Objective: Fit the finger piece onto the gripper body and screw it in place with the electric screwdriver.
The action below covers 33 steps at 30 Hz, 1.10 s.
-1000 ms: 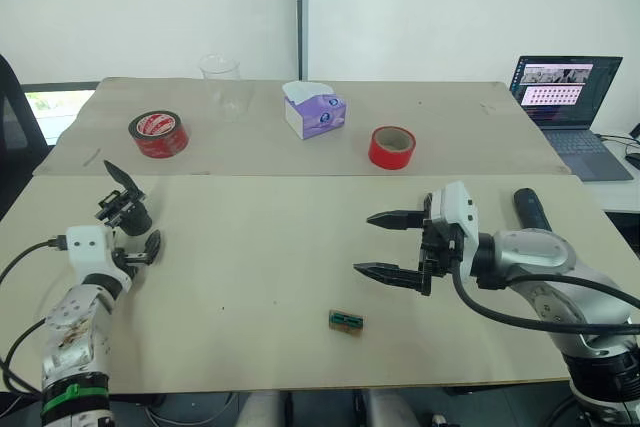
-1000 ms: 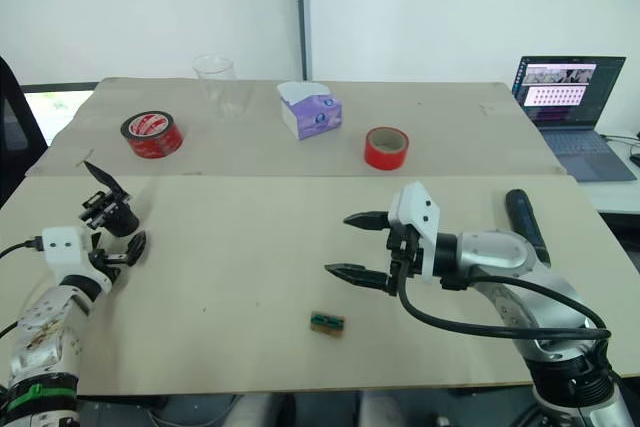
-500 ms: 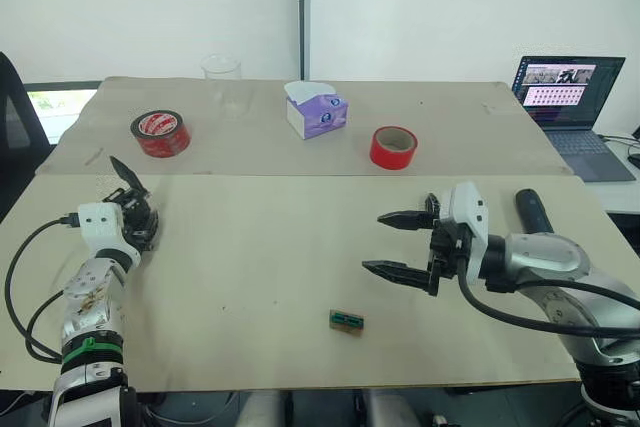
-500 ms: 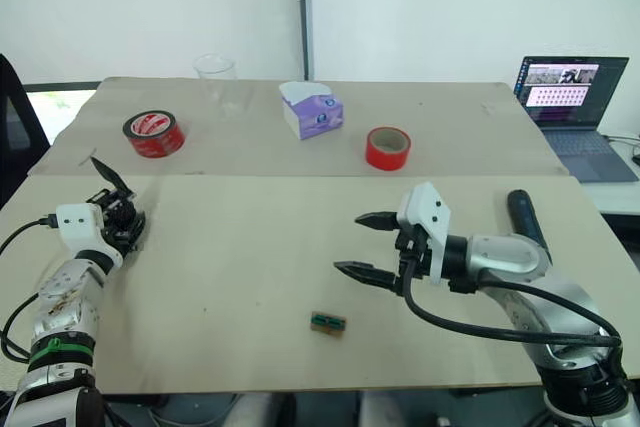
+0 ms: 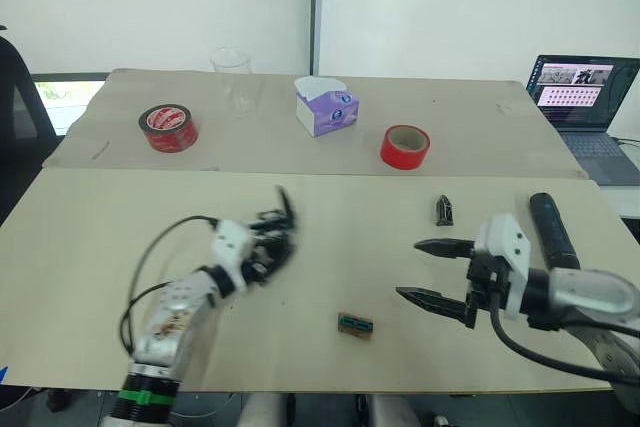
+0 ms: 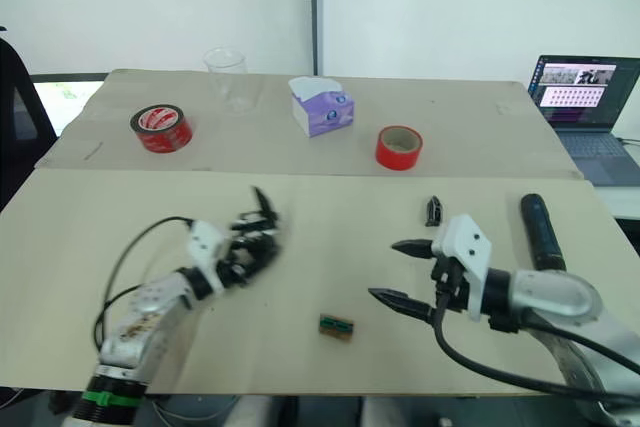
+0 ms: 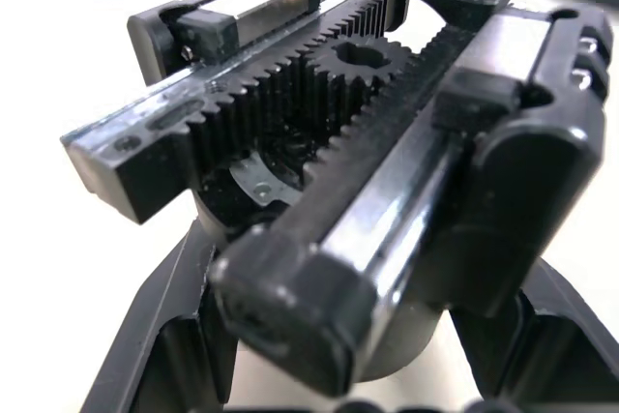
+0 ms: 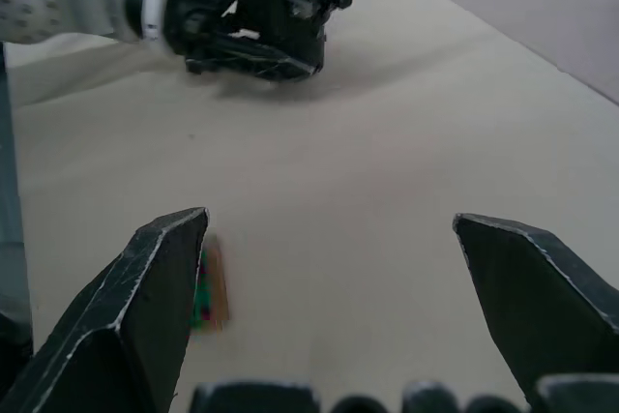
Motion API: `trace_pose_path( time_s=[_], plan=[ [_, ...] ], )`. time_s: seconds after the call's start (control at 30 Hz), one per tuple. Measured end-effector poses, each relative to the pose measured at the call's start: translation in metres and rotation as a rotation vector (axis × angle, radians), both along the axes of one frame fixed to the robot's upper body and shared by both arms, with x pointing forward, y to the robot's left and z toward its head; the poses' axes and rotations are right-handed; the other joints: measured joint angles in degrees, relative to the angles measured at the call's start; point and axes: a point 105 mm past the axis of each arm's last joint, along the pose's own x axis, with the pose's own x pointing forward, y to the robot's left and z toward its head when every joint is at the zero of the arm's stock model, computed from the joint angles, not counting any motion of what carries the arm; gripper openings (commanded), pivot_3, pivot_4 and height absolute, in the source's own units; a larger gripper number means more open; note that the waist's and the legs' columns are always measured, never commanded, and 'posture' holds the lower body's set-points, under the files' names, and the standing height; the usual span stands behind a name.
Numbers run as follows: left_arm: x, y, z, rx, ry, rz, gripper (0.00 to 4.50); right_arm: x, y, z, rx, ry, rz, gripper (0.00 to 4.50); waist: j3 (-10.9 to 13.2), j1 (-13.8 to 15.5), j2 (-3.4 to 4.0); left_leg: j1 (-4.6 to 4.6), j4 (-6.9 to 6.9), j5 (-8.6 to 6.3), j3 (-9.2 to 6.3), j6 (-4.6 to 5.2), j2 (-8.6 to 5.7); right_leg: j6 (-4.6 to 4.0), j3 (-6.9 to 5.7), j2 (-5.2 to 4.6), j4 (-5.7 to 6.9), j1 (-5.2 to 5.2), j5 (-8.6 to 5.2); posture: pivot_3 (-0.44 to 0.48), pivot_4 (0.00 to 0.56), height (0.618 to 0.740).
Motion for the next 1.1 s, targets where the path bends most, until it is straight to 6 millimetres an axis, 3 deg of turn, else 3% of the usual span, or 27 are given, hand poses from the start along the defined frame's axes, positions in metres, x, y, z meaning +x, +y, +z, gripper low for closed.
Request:
trace_pose_path(
  time_s=[0.1, 0.27, 0.43, 0.57, 0.63, 0.73, 0.97, 1.1],
  plan=[
    [-0.010, -0.026, 0.000, 0.005, -0.001, -0.091, 2.39, -0.003, -0.002, 0.001, -0.005, -0.017, -0.034, 4.50, 0.02, -0.76, 0.04, 0.35, 0.02, 0.02, 0.13, 0.02, 0.11, -0.16, 0.15, 0.41, 0.11, 0.23, -0.04, 0.000, 0.150, 0.740],
    [-0.004, -0.053, -0.007, 0.000, 0.009, -0.054, 2.39, -0.011, -0.001, -0.004, -0.009, -0.009, -0.058, 4.50, 0.03, -0.62, 0.09, 0.62, 0.07, 0.15, 0.11, 0.20, 0.10, 0.24, 0.21, 0.63, 0.20, 0.44, -0.30, 0.000, 0.150, 0.740],
    [0.005, -0.064, -0.027, 0.051, 0.013, 0.043, 2.39, -0.009, -0.002, -0.006, -0.027, -0.038, -0.094, 4.50, 0.03, -0.66, 0.09, 0.55, 0.07, 0.14, 0.16, 0.20, 0.04, -0.04, 0.33, 0.60, 0.18, 0.38, -0.10, 0.000, 0.150, 0.740],
    [0.011, -0.069, -0.027, 0.048, -0.020, 0.076, 2.39, -0.007, 0.003, -0.011, -0.022, -0.042, -0.097, 4.50, 0.03, -0.43, 0.09, 0.54, 0.14, 0.14, 0.15, 0.20, 0.00, -0.03, 0.29, 0.52, 0.19, 0.42, -0.09, 0.000, 0.150, 0.740],
    [0.011, -0.070, -0.027, 0.050, -0.029, 0.075, 3.41, -0.005, 0.004, -0.013, -0.019, -0.044, -0.097, 4.50, 0.03, -0.42, 0.09, 0.54, 0.15, 0.14, 0.16, 0.20, -0.01, 0.02, 0.30, 0.51, 0.17, 0.43, -0.10, 0.000, 0.150, 0.740],
    [0.008, -0.058, -0.028, 0.054, -0.026, 0.068, 4.47, -0.002, 0.006, -0.014, -0.016, -0.046, -0.094, 4.50, 0.02, -0.68, 0.10, 0.54, 0.15, 0.14, 0.18, 0.20, 0.01, 0.03, 0.31, 0.52, 0.18, 0.40, -0.10, 0.000, 0.150, 0.740],
    [-0.006, 0.006, -0.031, 0.148, 0.055, -0.074, 4.47, 0.000, 0.005, -0.015, -0.013, -0.049, -0.098, 4.50, -0.05, -0.76, 0.24, 0.75, 0.06, 0.13, 0.15, 0.21, 0.17, 0.09, 0.28, 0.73, 0.28, 0.42, -0.42, 0.000, 0.150, 0.740],
    [0.006, 0.013, -0.026, 0.223, 0.071, -0.294, 4.47, 0.002, 0.006, -0.016, -0.014, -0.050, -0.092, 4.50, -0.05, 0.00, 0.24, 0.68, 0.20, 0.14, 0.19, 0.20, 0.06, -0.18, 0.24, 0.70, 0.27, 0.43, -0.56, 0.000, 0.150, 0.740]
  ],
)
